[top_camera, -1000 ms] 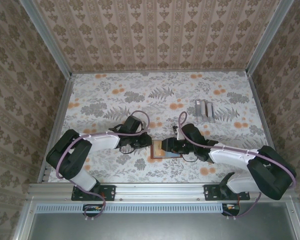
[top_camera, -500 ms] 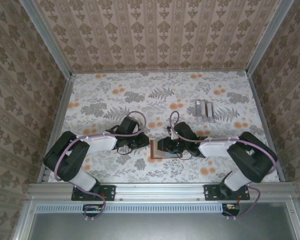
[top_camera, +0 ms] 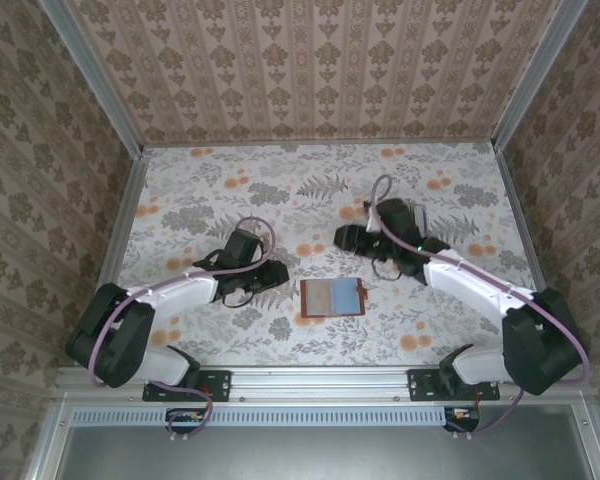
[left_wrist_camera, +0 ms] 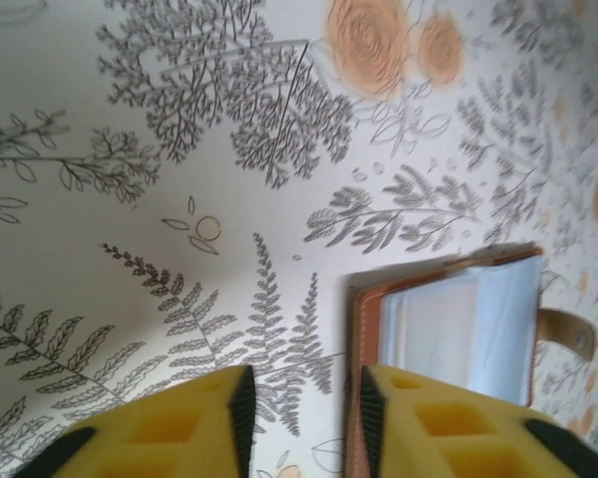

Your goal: Put the credit cards into the card holder

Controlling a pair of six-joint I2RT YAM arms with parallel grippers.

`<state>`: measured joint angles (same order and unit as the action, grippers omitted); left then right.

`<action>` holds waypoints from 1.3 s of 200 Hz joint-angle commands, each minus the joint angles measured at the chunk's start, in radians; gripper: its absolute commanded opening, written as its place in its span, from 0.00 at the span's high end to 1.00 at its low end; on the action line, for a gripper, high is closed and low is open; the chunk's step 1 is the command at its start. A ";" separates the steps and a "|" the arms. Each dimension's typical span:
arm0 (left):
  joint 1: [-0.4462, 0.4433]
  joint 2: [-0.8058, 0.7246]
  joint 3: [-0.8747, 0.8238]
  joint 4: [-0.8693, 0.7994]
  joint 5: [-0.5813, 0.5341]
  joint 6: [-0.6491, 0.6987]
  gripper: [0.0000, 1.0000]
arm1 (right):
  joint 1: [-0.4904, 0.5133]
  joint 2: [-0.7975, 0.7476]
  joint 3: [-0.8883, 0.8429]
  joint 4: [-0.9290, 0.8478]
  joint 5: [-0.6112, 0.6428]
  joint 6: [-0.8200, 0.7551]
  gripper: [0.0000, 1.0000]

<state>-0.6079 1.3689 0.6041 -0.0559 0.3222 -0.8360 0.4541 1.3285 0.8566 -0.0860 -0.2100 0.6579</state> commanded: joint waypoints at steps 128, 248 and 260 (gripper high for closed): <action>0.129 -0.284 0.068 -0.496 -0.342 0.126 0.05 | -0.253 0.299 0.340 -0.418 0.601 -0.309 0.35; 0.132 -0.347 0.022 -0.398 -0.239 0.181 0.01 | -0.266 0.483 0.404 -0.418 0.649 -0.379 0.37; 0.131 -0.350 0.031 -0.415 -0.247 0.177 0.01 | -0.266 0.484 0.405 -0.429 0.698 -0.379 0.38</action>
<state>-0.4828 1.0416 0.6350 -0.4747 0.0605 -0.6792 0.1940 1.7962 1.2392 -0.4763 0.3801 0.2985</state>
